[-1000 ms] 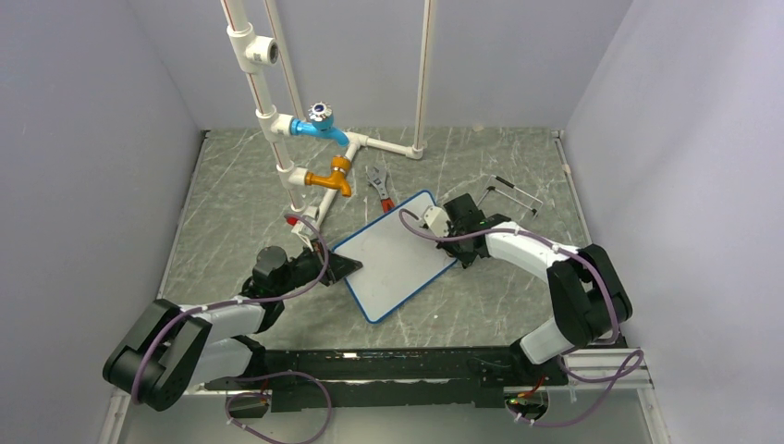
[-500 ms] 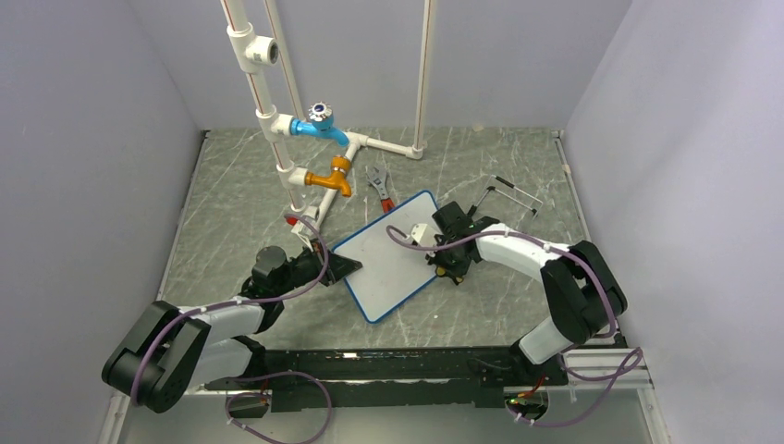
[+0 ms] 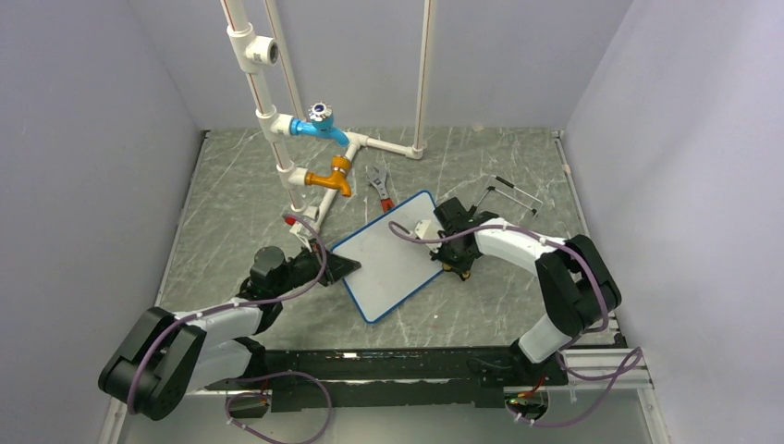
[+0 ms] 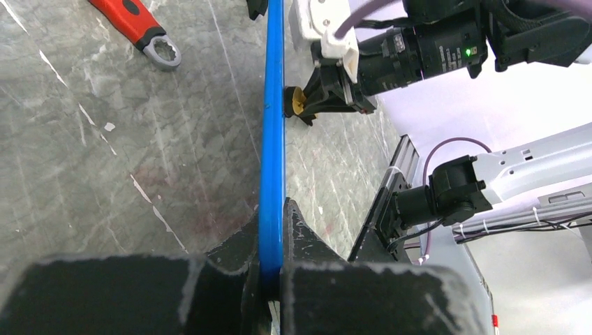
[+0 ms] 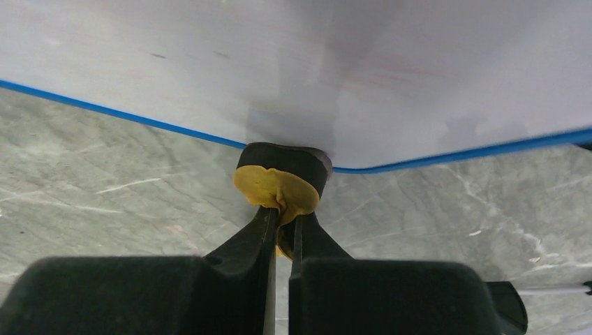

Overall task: Erase the whiteboard
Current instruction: Erase the whiteboard at the center of the board.

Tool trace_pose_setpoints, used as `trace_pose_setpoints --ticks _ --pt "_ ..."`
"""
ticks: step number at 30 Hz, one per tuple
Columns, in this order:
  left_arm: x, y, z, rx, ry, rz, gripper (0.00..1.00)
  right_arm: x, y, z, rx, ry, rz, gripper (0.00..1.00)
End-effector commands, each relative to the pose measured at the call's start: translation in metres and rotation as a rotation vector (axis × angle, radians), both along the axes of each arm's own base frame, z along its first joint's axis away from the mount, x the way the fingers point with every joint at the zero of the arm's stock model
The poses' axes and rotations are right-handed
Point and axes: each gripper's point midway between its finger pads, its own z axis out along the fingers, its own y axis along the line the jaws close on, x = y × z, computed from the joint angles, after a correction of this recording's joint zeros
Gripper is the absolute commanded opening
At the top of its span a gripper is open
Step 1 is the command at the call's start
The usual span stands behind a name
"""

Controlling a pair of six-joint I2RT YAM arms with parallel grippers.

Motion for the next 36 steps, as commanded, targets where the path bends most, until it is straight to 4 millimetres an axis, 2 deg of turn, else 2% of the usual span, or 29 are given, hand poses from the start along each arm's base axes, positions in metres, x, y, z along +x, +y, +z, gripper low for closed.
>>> trace_pose_setpoints --ticks 1,4,7,9,14,18,21,24,28,31,33,36 --pt "-0.011 -0.011 0.035 -0.075 -0.109 -0.105 0.0 -0.034 0.046 -0.01 0.077 0.112 0.185 0.0" --pt "-0.011 -0.011 0.035 -0.079 -0.109 -0.106 0.0 -0.04 0.064 -0.001 0.141 0.128 0.225 0.0" --pt "-0.011 -0.011 0.034 -0.078 -0.108 -0.104 0.0 -0.025 0.066 0.014 0.207 0.083 0.157 0.0" --pt "-0.011 -0.011 0.034 -0.079 -0.108 -0.107 0.0 -0.005 0.054 0.019 0.211 0.022 0.066 0.0" --pt "-0.012 -0.013 0.036 -0.091 -0.106 -0.117 0.0 0.042 0.005 0.025 0.137 -0.135 -0.17 0.0" --pt "-0.012 -0.013 0.036 -0.093 -0.11 -0.117 0.0 0.055 -0.017 0.024 0.089 -0.181 -0.26 0.0" --pt "-0.012 -0.012 0.037 -0.095 -0.112 -0.118 0.0 0.049 -0.013 0.019 0.091 -0.142 -0.235 0.0" --pt "-0.012 -0.013 0.037 -0.096 -0.112 -0.118 0.0 0.032 0.011 0.023 0.162 -0.089 -0.125 0.0" --pt "-0.012 -0.014 0.037 -0.099 -0.11 -0.124 0.0 -0.004 0.063 0.035 0.269 -0.014 0.098 0.0" --pt "-0.012 -0.014 0.038 -0.105 -0.106 -0.129 0.0 -0.027 0.093 0.043 0.334 0.043 0.222 0.0" --pt "-0.012 -0.016 0.038 -0.107 -0.103 -0.136 0.0 -0.028 0.107 0.053 0.369 0.038 0.256 0.0" --pt "-0.012 -0.017 0.039 -0.118 -0.1 -0.145 0.0 -0.006 0.125 0.074 0.412 -0.025 0.242 0.0"
